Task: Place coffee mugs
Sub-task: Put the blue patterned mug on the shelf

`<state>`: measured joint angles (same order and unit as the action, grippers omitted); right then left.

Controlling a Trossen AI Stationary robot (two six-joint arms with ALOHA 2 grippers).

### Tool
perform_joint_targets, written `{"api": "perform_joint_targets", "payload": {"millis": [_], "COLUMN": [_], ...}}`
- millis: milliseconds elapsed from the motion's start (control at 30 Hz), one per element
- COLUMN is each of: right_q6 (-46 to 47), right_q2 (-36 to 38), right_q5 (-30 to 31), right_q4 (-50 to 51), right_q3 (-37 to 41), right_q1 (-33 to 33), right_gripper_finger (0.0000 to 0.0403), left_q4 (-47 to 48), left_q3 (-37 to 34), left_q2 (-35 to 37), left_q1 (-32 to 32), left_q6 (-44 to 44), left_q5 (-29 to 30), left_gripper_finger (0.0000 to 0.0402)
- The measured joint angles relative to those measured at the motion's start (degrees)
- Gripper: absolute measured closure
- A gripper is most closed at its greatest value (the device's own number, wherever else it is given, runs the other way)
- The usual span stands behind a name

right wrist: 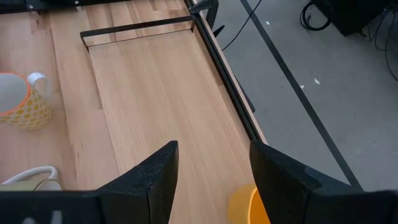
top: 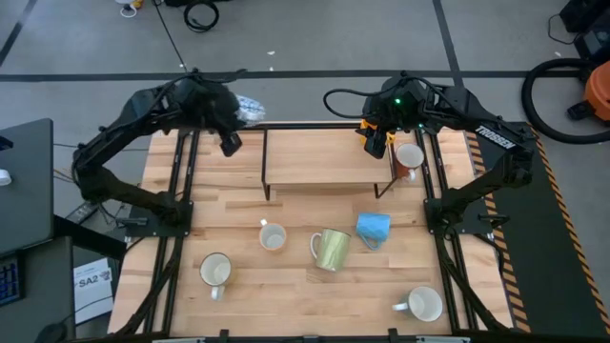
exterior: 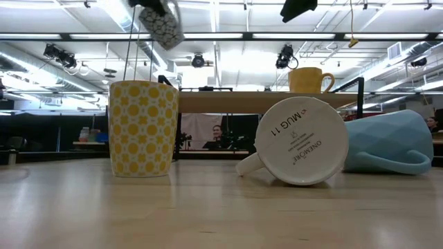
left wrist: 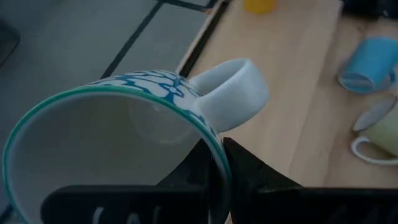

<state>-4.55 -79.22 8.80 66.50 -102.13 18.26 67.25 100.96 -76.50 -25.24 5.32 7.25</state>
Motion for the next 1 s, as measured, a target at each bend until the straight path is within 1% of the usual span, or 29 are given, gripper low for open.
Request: {"api": "perform_joint_targets", "payload": {"millis": [67, 200, 333, 467, 600, 733, 933, 1000], "right_q6": [0.0, 0.0, 0.0, 0.0, 0.0, 0.0, -0.1, 0.0], "right_q2": [0.0, 0.0, 0.0, 0.0, 0.0, 0.0, 0.0, 0.0], "right_q5": [0.0, 0.0, 0.0, 0.0, -0.1, -1.7, -4.4, -4.4], "right_q4": [0.0, 0.0, 0.0, 0.0, 0.0, 0.0, 0.1, 0.1], "right_q3": [0.0, 0.0, 0.0, 0.0, 0.0, 0.0, 0.0, 0.0], "right_q1": [0.0, 0.0, 0.0, 0.0, 0.0, 0.0, 0.0, 0.0], "right_gripper_finger": [0.0199, 0.0199, 0.0199, 0.0199, 0.0199, 0.0199, 0.0199, 0.0199], "left_q4": [0.1, 2.2, 7.0, 12.1, 13.6, 13.7, 14.2, 14.5], "left_q3": [2.1, 8.2, 15.2, 20.2, 21.2, 21.2, 21.2, 21.3], "left_q2": [-3.1, -10.4, -18.1, -24.0, -27.2, -28.9, -30.5, -30.7], "left_q1": [1.1, 2.8, 3.4, 3.1, 2.3, 0.8, -2.2, -2.8], "left_q6": [2.4, 10.1, 16.4, 21.3, 23.0, 23.0, 23.0, 22.4], "left_q5": [0.0, -0.7, -1.9, -3.0, -3.1, -3.3, -8.4, -9.0], "left_gripper_finger": [0.0372, 0.0372, 0.0372, 0.0372, 0.0372, 0.0372, 0.0372, 0.0372]}}
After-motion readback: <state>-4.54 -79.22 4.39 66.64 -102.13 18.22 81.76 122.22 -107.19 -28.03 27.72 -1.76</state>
